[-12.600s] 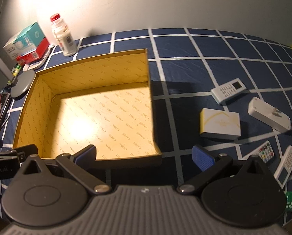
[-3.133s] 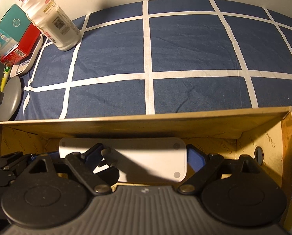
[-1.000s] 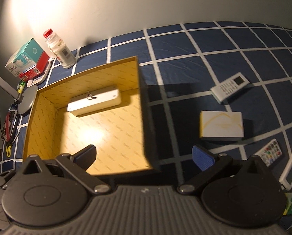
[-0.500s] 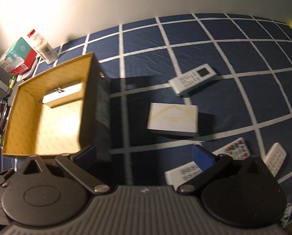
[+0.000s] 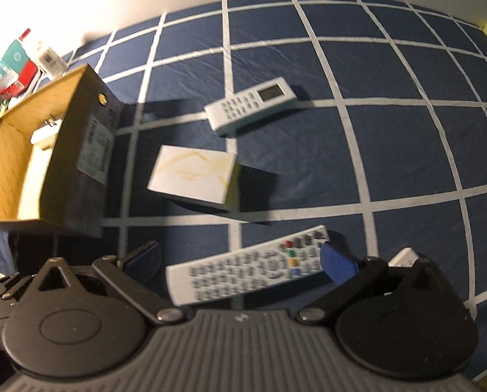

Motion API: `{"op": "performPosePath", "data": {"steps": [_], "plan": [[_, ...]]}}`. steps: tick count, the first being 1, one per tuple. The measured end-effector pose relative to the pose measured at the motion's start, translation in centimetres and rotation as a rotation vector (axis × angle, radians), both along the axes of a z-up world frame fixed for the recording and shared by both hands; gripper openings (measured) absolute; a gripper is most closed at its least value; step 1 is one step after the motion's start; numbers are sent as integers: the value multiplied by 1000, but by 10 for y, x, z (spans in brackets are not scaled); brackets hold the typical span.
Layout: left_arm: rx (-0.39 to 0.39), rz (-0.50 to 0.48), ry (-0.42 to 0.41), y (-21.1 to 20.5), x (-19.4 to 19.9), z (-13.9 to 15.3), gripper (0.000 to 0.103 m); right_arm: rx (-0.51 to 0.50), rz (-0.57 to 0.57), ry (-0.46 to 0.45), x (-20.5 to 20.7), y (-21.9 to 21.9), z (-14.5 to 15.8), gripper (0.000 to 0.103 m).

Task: Organize objects
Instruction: 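Move the right tool back toward the white TV remote on the bedspread, then close the right gripper on the white TV remote with colored buttons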

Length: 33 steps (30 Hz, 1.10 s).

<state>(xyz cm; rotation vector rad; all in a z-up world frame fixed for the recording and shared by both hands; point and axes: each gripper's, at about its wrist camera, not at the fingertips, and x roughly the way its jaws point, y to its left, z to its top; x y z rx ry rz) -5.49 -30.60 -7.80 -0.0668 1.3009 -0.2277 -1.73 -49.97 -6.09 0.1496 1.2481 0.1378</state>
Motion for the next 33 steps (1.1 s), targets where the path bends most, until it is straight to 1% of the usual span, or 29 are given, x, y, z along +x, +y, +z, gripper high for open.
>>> {"op": "performPosePath", "data": {"steps": [4,9,14,18,23,33], "plan": [[1,42,33,-14,-4,-16,103,-2,41,34,5,-16,-16,103],[-4,114,71,-21,-8,-36,103,4,88,80,11,-27,-36,103],[-29,166,108,-26,-9,-55,103,16,124,122,19,-34,-56,103],[-57,186,118,-28,-7,-64,103,5,157,148,24,-34,-71,103],[-65,191,128,-35,-1,-74,103,1,190,179,31,-35,-87,103],[-63,186,135,-44,8,-82,103,21,235,202,42,-34,-100,103]]}}
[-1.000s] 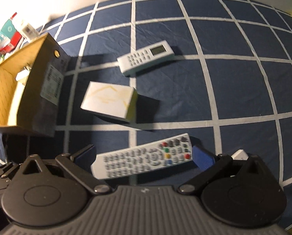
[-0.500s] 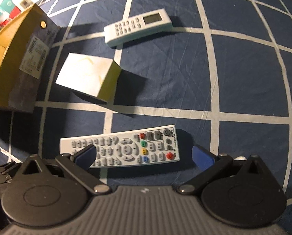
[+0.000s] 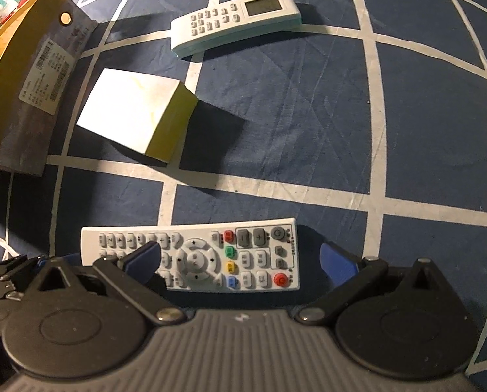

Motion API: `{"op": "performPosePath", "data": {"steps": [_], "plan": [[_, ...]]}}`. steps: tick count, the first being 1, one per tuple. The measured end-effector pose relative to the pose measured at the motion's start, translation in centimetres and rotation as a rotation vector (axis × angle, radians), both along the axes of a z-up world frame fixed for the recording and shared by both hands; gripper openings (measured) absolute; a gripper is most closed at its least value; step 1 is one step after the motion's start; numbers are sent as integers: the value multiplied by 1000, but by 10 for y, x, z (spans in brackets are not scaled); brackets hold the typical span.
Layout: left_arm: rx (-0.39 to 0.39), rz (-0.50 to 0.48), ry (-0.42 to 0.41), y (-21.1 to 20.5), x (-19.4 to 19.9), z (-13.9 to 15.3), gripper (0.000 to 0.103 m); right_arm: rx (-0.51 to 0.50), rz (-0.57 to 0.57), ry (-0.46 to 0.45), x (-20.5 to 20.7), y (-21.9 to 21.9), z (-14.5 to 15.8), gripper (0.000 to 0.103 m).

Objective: Organize objects

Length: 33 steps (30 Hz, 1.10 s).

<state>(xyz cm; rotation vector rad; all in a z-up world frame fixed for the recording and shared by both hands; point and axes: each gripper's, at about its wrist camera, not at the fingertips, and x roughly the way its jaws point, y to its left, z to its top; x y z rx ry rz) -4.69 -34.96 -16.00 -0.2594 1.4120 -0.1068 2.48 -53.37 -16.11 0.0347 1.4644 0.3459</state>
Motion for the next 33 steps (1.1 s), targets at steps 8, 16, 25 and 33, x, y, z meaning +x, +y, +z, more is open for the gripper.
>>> {"op": "performPosePath", "data": {"steps": [8,16,25,33], "plan": [[15,-12,12,-5,3,-4,103,4,25,15,2,0,-4,103],[27,-5,25,-6,6,-4,99,8,43,11,0,3,-3,100],[39,-9,31,-7,6,-4,95,12,53,9,2,4,-3,92],[59,-28,5,-3,7,12,94,33,33,-14,0,9,10,92]]}}
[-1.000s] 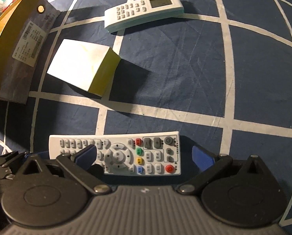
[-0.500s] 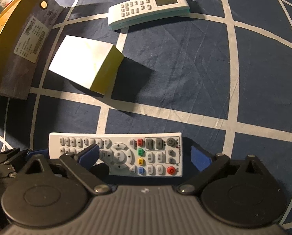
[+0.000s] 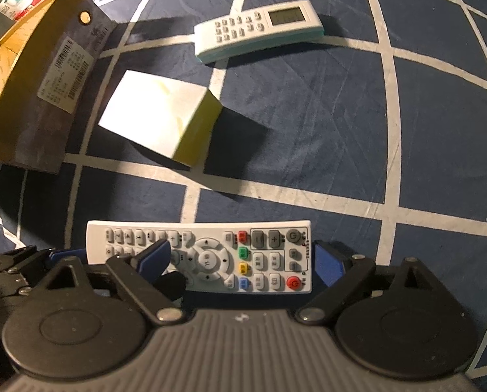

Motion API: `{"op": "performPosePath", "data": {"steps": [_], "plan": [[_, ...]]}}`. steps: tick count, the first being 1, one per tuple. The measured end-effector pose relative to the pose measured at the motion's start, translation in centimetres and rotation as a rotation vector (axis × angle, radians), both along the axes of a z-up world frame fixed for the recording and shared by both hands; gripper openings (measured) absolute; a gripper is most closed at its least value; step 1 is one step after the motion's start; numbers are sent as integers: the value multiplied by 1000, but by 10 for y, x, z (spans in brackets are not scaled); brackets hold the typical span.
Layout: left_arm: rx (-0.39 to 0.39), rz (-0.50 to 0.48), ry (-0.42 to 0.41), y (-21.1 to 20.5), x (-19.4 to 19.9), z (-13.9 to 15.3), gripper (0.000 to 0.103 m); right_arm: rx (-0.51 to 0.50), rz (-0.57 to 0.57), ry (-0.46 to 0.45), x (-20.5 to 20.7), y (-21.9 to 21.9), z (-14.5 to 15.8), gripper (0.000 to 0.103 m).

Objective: Organize objects

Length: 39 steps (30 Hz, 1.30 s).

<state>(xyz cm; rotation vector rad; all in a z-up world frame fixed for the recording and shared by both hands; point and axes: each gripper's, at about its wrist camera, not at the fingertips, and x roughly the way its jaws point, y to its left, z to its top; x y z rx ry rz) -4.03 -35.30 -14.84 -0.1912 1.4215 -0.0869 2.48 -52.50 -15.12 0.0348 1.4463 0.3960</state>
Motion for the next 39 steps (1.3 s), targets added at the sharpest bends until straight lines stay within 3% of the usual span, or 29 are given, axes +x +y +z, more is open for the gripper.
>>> {"op": "performPosePath", "data": {"steps": [11,26,39], "plan": [[32,-28,-58,31,1,43,94,37,-29,-53,-7,34,39,92],[70,-70,-143,111,23,106,94,86,-75,-133,-11,114,99,92],[83,-150,-199,191,56,132,94,106,-157,-186,-3,199,122,92]]}}
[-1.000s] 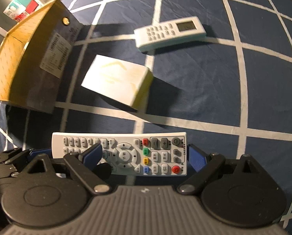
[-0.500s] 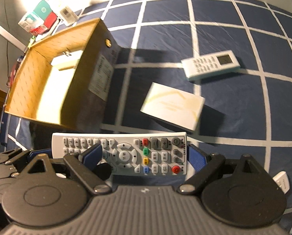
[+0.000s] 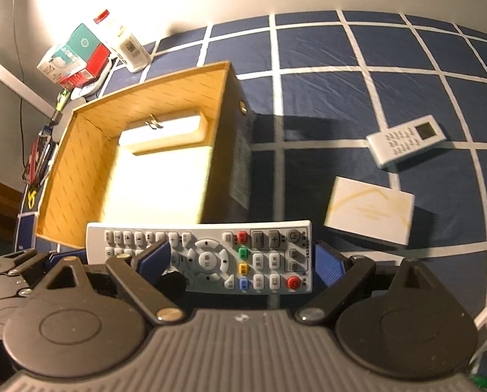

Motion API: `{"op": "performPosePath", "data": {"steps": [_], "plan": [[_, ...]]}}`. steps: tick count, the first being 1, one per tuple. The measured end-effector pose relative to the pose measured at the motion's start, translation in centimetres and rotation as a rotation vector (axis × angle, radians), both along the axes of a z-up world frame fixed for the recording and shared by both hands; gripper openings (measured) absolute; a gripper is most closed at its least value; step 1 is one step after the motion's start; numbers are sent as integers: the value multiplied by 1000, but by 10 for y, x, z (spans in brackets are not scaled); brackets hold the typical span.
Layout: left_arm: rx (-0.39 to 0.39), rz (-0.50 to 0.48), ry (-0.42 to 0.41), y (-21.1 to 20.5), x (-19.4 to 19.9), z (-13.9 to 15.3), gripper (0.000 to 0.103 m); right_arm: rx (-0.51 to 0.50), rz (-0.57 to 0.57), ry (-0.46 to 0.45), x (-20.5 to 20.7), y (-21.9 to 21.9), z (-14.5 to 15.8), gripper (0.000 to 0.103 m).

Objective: Organize objects

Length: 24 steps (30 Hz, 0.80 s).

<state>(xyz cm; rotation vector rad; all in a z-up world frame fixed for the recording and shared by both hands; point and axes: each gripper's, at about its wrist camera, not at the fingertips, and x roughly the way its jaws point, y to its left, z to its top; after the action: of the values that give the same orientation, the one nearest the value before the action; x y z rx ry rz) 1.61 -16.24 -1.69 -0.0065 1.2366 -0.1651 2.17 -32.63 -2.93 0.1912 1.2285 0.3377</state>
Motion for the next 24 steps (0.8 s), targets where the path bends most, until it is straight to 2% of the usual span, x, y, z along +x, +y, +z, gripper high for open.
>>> {"op": "performPosePath", "data": {"steps": [12,24], "plan": [[-6,-32,-18,73,25,6,94,-1,-32,-20,10,78,7,92],[-41,-20,-7,122,57,0,94,-35,-14,-16,35,133,5,92]]}}
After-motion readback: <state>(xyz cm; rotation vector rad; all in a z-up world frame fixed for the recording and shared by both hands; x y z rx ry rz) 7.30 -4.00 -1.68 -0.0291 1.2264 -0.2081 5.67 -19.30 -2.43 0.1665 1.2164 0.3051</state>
